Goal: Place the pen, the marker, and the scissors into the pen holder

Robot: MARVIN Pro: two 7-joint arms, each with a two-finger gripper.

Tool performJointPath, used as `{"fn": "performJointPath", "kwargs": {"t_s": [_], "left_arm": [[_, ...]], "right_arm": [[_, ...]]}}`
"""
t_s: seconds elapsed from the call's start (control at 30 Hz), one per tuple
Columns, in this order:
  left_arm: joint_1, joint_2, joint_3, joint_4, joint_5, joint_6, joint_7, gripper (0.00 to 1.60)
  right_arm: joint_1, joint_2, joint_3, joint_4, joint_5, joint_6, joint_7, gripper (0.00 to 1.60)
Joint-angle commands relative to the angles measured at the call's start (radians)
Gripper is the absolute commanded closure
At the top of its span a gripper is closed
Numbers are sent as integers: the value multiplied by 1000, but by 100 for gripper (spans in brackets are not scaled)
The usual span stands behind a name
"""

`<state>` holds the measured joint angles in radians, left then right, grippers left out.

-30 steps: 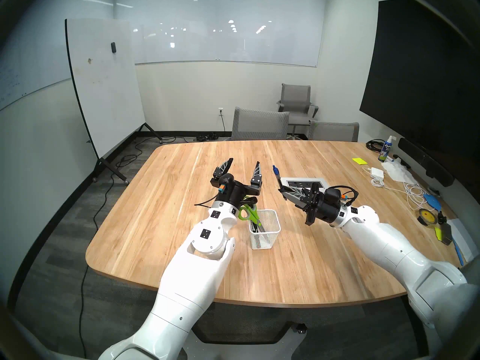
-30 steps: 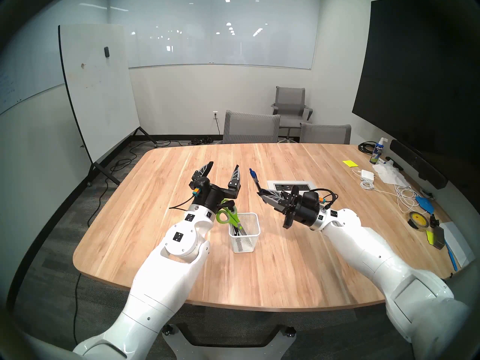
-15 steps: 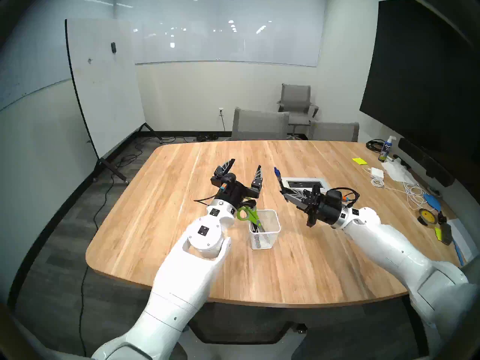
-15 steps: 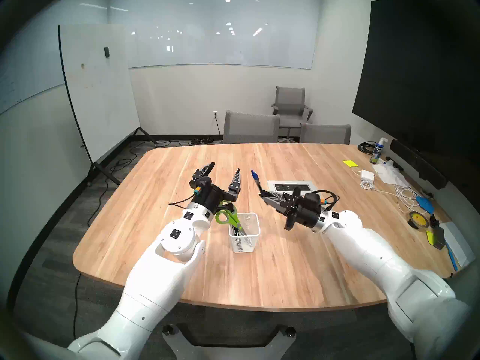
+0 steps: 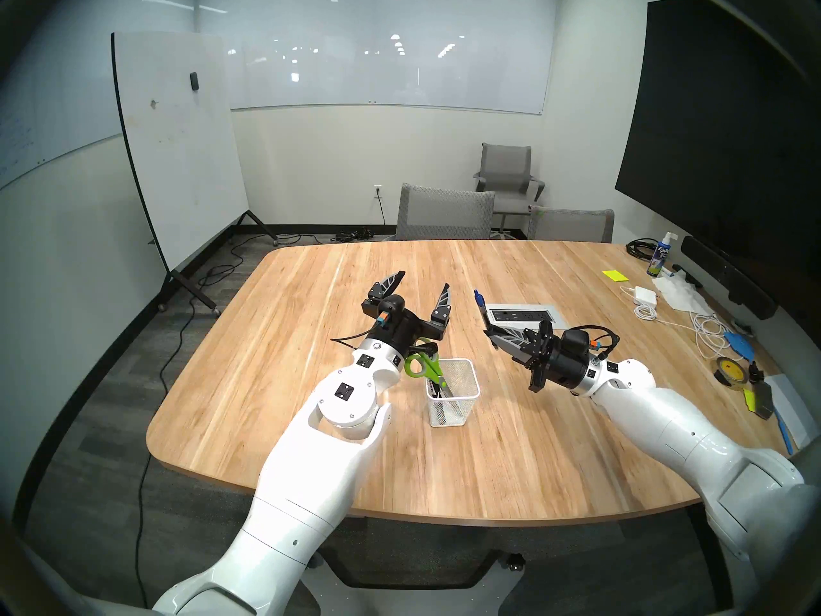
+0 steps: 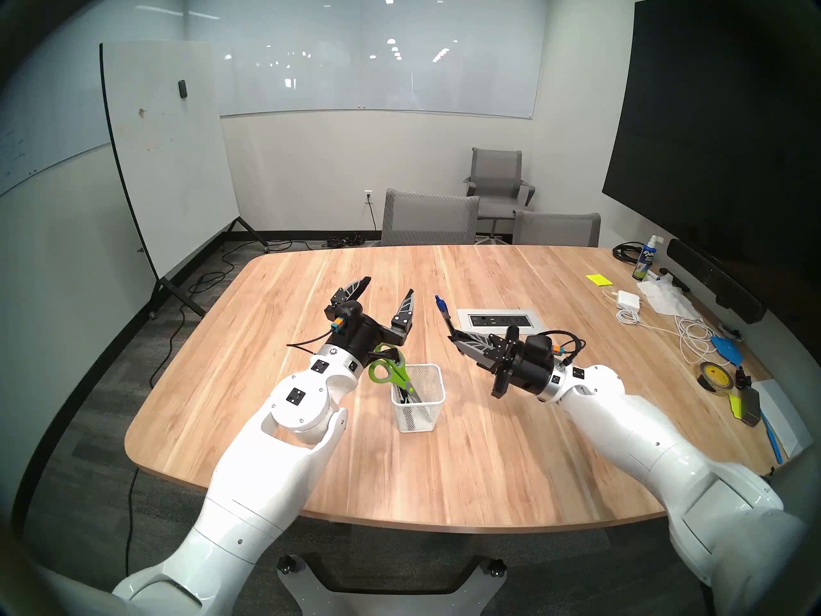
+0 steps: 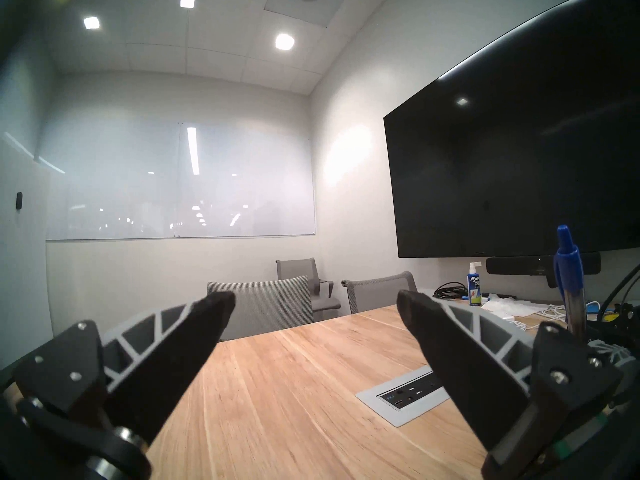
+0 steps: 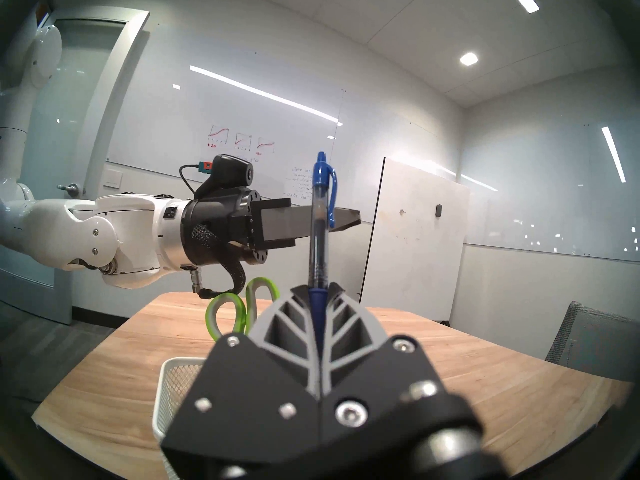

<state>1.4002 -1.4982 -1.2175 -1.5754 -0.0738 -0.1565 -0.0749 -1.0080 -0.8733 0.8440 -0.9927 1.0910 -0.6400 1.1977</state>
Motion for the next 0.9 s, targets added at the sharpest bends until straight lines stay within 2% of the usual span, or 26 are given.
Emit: {"fn": "performJointPath", "kwargs": {"t_s": [0.0,0.53,0.87], "left_arm": [[-16,1,-1,-40,8,23,3,0],[2,-17,10,-76,63,82,81,0],[20,-46,25,-90,110,107,175,0]], "right_arm": [[10,10,-3,-5,24,-6,107,160],[12,24,-31,-8,42,-17,92,160],[11,36,-47,-17,51,-27,79,160]]}}
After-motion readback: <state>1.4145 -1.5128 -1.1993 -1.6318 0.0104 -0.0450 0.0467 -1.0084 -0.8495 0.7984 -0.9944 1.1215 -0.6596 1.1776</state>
